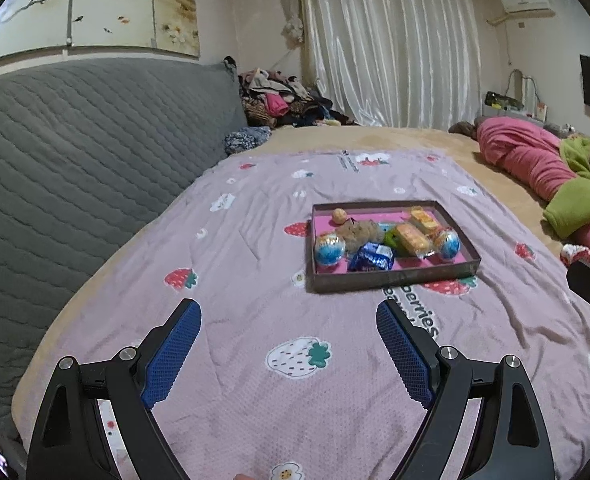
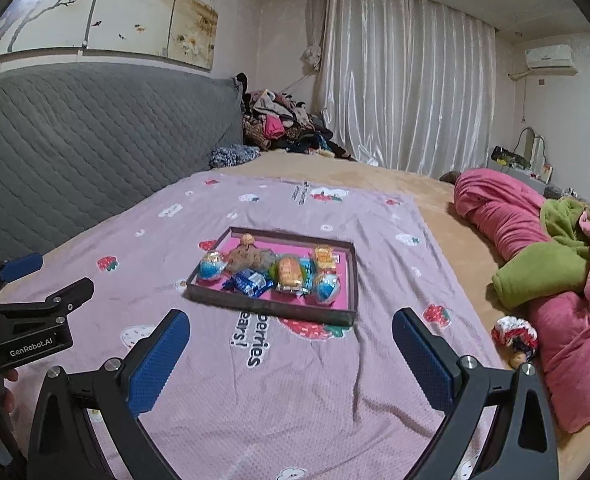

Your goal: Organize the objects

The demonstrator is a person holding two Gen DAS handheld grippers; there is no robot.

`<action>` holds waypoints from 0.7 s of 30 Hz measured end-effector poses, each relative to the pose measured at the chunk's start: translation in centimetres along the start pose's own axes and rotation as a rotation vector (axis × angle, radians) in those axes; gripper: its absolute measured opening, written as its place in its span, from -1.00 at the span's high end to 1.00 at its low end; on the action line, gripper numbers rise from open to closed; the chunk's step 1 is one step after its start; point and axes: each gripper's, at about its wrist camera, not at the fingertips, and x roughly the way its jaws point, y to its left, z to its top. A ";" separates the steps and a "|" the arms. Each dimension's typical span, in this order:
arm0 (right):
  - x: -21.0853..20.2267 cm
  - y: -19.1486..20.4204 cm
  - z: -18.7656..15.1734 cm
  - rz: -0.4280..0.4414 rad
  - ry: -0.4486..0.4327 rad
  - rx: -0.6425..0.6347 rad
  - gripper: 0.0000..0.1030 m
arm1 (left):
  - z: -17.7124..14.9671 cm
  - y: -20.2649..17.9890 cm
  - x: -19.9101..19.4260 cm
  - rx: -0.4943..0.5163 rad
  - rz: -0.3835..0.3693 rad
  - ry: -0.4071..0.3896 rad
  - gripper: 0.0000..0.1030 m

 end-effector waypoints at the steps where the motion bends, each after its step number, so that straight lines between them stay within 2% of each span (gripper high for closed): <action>1: 0.3 0.0 -0.3 0.000 0.005 0.001 -0.99 | -0.1 -0.1 0.2 0.001 0.000 0.006 -0.75; 21: 3.4 -0.7 -3.9 0.003 0.062 0.018 -0.99 | -2.1 -1.5 2.1 0.019 -0.030 0.036 -0.75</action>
